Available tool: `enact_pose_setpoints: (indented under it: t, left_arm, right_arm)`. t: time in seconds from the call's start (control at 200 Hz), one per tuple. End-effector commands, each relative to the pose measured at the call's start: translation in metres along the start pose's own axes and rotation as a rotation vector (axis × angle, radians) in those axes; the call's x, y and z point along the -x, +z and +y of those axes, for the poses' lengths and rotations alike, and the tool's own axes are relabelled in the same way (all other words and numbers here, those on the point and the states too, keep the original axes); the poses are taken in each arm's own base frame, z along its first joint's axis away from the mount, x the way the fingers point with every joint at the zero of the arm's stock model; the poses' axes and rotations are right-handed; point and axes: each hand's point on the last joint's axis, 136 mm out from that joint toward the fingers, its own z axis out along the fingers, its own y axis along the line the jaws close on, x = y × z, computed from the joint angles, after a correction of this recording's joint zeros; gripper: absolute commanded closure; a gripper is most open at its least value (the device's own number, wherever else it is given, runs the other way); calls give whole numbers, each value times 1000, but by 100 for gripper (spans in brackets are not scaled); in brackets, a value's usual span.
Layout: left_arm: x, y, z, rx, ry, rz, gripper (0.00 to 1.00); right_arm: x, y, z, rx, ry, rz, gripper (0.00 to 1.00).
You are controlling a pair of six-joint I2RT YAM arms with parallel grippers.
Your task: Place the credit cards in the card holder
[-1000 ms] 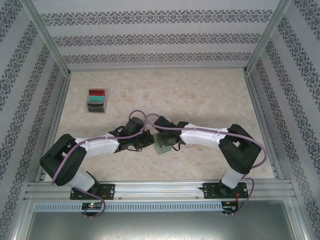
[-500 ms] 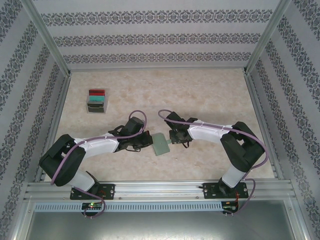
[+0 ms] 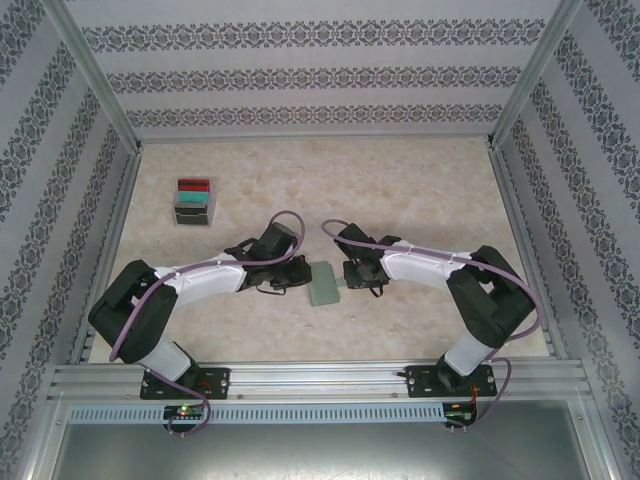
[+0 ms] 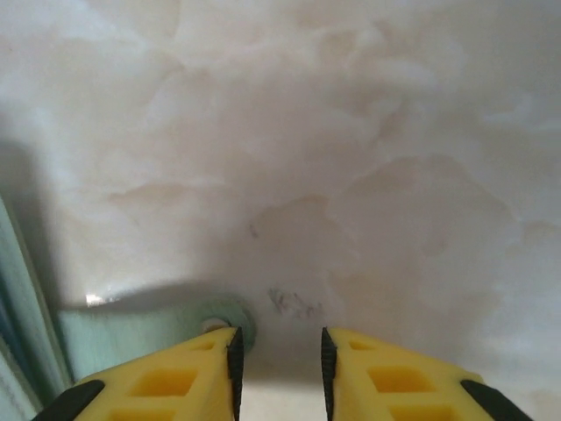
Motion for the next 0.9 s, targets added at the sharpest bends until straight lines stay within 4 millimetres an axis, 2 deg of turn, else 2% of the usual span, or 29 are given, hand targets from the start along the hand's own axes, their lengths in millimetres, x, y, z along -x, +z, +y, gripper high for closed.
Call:
enact_pose_setpoints:
  t: [0.0, 0.02, 0.095, 0.165, 0.315, 0.385, 0.435, 0.544, 0.609, 0.694, 0.769, 0.894]
  left_arm:
    - [13, -10, 4, 74, 60, -14, 72]
    - [14, -11, 4, 81, 61, -18, 69]
    - [17, -18, 2, 84, 71, -37, 68]
    - [22, -25, 0, 92, 76, -59, 57]
    - [30, -44, 0, 117, 85, -127, 48]
    - [35, -54, 0, 130, 93, -169, 47]
    - [40, -63, 1, 147, 100, -202, 40]
    - [51, -82, 5, 193, 121, -275, 35]
    - [58, -93, 7, 221, 128, -319, 27]
    - [66, -106, 13, 259, 130, -370, 17]
    - [75, -117, 19, 295, 122, -403, 13]
    - [91, -133, 29, 334, 103, -437, 9]
  right_arm:
    - [4, -18, 5, 56, 47, -34, 67]
    - [5, -19, 4, 58, 51, -40, 67]
    - [8, -26, 3, 70, 71, -60, 66]
    - [10, -32, 4, 95, 89, -82, 64]
    - [17, -47, 4, 168, 147, -154, 60]
    - [22, -58, 3, 199, 161, -210, 52]
    - [27, -69, 2, 222, 167, -260, 46]
    - [37, -90, -2, 267, 181, -368, 32]
    - [41, -100, -5, 288, 178, -421, 24]
    - [45, -106, -9, 293, 176, -464, 20]
    - [50, -109, -14, 269, 181, -495, 18]
    - [55, -114, -11, 281, 136, -535, 17]
